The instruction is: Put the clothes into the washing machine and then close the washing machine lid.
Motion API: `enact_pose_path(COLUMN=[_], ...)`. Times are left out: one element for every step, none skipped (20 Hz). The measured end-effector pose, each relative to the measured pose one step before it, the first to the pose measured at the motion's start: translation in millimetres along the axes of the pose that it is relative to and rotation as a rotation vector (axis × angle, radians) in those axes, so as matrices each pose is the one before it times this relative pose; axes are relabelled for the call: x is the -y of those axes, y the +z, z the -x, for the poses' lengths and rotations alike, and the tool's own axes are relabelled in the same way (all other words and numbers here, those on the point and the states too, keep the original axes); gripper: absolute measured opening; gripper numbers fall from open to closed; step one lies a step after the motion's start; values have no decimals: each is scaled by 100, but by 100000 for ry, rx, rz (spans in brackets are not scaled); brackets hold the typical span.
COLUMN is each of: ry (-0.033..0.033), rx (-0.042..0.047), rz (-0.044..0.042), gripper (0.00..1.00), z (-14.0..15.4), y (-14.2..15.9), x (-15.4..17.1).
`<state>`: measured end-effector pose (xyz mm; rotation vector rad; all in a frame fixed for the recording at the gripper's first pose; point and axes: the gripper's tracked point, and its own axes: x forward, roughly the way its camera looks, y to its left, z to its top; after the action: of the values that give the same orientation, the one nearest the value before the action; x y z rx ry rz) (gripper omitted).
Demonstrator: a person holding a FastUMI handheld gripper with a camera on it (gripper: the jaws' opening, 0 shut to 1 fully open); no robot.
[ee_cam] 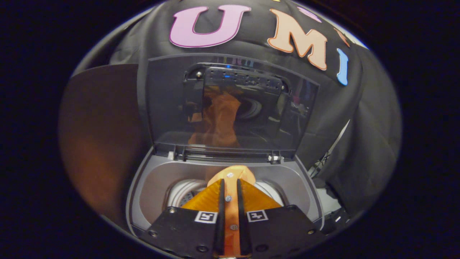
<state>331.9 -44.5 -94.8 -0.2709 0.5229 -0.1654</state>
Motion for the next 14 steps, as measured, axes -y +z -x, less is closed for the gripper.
enact_pose_path(ry=[-2276,-1360,-359,516,772,-339,-871,-1657,-782,223,-312,-1261,-1686,-937], rx=[111,-315,-494,740,589,487,412,-198,66,162,232,-319,271,346], rz=[1306,187,-926,-1353,-729,-84,-176,-389,-1279,-2268,-2570,-2645,-1169,-615], gripper=[20,30,41,52,63,74,85,96,97,97,98,98,98,98], z=[12,83,-36,408,17,105,86,243,245,17,44,103,133,158], y=[43,-46,49,396,302,380,300,185,257,356,371,399,468,641], x=[465,239,155,-72,-22,268,357,518,411,175,262,507,704,589])
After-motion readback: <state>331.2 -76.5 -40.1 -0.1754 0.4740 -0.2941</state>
